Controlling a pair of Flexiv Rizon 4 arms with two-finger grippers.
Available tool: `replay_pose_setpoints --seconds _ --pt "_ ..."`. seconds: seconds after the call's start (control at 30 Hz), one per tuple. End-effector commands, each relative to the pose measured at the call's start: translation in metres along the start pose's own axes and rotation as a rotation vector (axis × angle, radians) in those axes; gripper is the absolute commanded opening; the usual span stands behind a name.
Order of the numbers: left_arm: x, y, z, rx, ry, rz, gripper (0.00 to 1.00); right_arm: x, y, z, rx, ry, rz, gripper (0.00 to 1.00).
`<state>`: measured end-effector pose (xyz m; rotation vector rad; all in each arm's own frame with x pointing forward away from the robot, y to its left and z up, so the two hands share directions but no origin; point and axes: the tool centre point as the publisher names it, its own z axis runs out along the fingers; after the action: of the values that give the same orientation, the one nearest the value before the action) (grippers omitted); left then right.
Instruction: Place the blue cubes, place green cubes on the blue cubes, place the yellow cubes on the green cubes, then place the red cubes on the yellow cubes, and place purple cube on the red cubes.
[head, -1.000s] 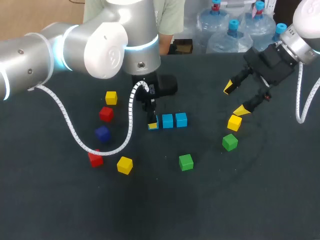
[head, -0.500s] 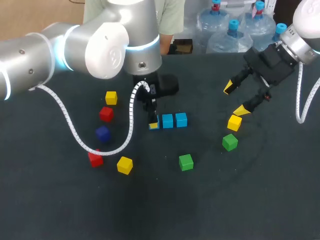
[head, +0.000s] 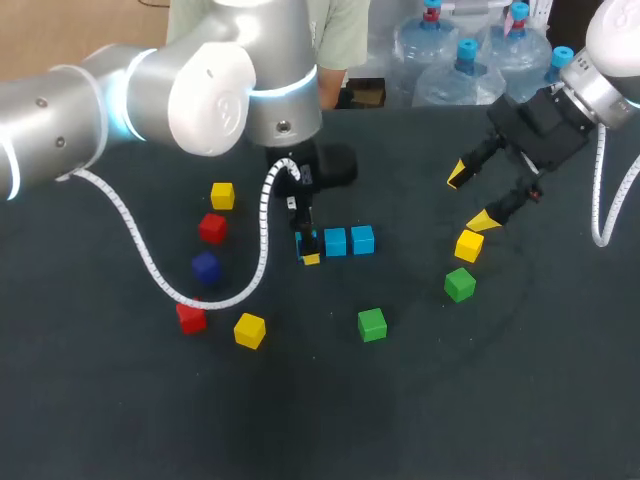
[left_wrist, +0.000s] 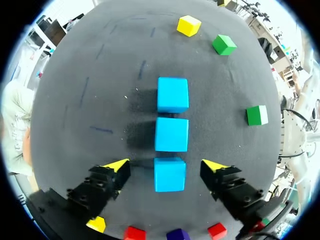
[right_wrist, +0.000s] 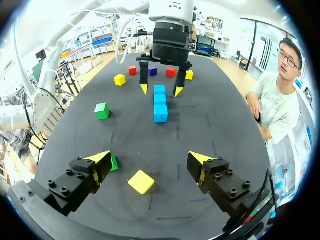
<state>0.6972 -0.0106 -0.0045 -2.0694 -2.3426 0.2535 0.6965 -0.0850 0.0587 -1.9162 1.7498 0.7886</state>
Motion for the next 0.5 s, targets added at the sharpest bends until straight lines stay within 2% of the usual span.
replay_pose_setpoints --seconds 0.03,0.23,0.5 --pt "0.002 -0.006 -0.010 -0.024 -0.010 0.004 1.00 0.000 0.000 0.000 0.001 -0.001 -0.001 1.00" --pt "0.005 -0.012 -0.030 -0.068 -0.042 -0.004 1.00 0.000 0.000 0.000 0.001 -0.001 -0.001 1.00" --pt "0.012 -0.028 -0.055 -0.147 -0.036 -0.027 1.00 0.000 0.000 0.000 0.001 -0.001 -0.001 1.00"
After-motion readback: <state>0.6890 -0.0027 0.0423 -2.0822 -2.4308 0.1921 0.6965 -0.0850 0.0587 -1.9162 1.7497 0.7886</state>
